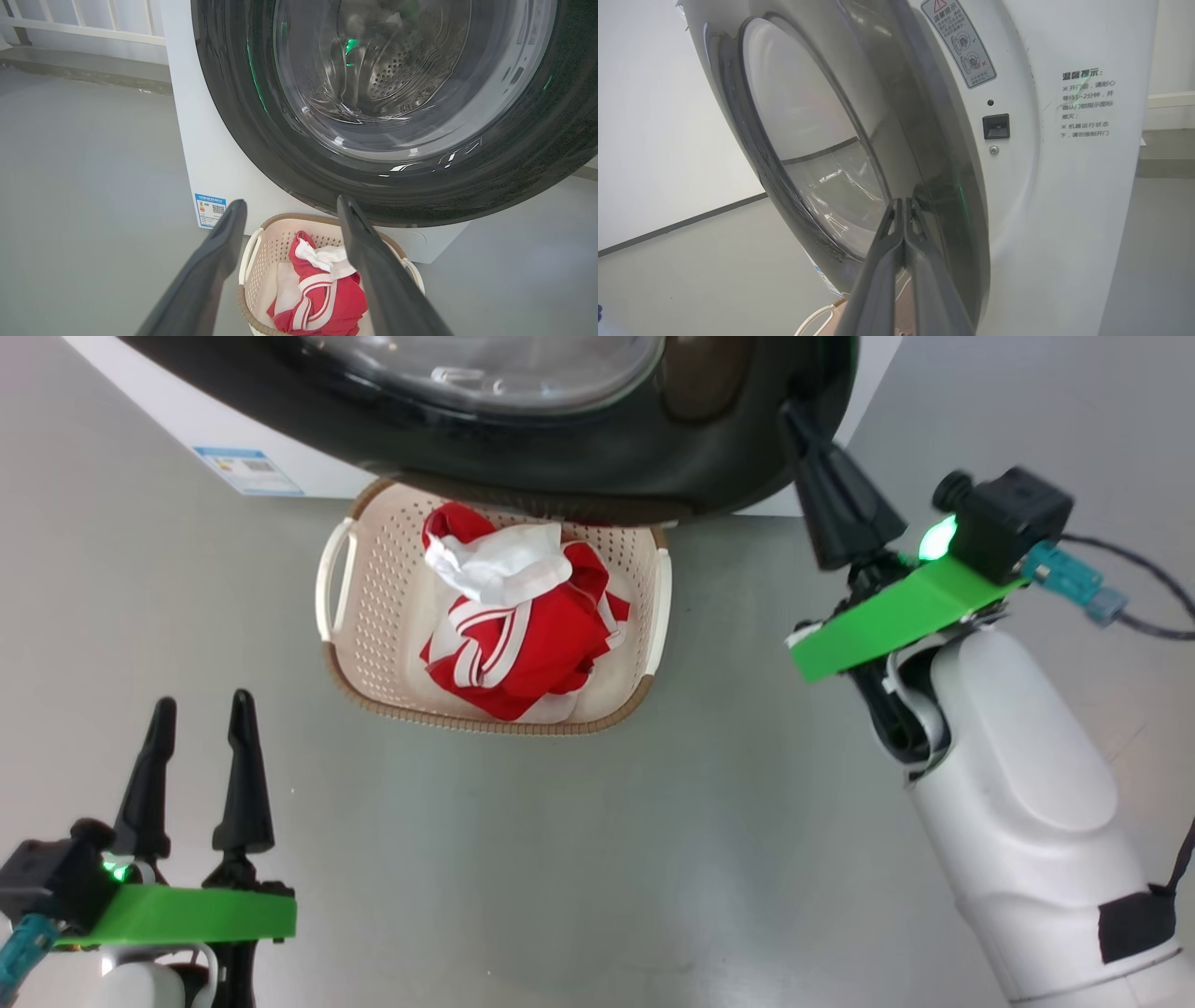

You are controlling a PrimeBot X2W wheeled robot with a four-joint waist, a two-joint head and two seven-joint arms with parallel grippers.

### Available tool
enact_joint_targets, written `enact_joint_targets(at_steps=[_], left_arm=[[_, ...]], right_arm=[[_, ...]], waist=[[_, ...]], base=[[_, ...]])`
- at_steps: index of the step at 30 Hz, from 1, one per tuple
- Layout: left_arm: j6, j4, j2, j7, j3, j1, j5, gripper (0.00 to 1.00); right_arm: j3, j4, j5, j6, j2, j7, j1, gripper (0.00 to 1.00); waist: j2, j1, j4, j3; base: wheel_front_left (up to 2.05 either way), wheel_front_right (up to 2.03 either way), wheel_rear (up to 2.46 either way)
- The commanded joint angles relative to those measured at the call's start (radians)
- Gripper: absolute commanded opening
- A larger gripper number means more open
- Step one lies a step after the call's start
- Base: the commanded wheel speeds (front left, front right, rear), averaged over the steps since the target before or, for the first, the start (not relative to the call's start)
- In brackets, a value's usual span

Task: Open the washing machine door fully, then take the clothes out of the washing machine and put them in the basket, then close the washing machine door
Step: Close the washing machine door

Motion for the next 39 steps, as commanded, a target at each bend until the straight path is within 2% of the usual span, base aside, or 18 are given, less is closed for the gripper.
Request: enact_joint_targets(at_steps=[1, 16, 39], left_arm=[[-0.003, -0.029, 0.034, -0.008, 0.027, -0.020, 0.006, 1.00], [-0.003, -0.050, 0.035, -0.008, -0.012, -0.071, -0.008, 1.00], [-0.003, -0.061, 0.041, -0.008, -0.031, -0.130, -0.020, 1.00]], right_arm=[[0.002, -0.025, 0.002, 0.001, 0.019, -0.005, -0.023, 0.00], [-0.053, -0.017, -0.016, 0.001, -0.008, -0.005, -0.163, 0.00], [-0.185, -0.057, -0.076, 0.001, 0.013, -0.005, -0.317, 0.00]], waist=[[0.0000, 0.0000, 0.007, 0.014], [0.0000, 0.0000, 0.046, 0.096], [0.0000, 0.0000, 0.074, 0.179]], base=[[0.00, 0.00, 0.00], [0.00, 0.00, 0.00], [0.00, 0.00, 0.00]])
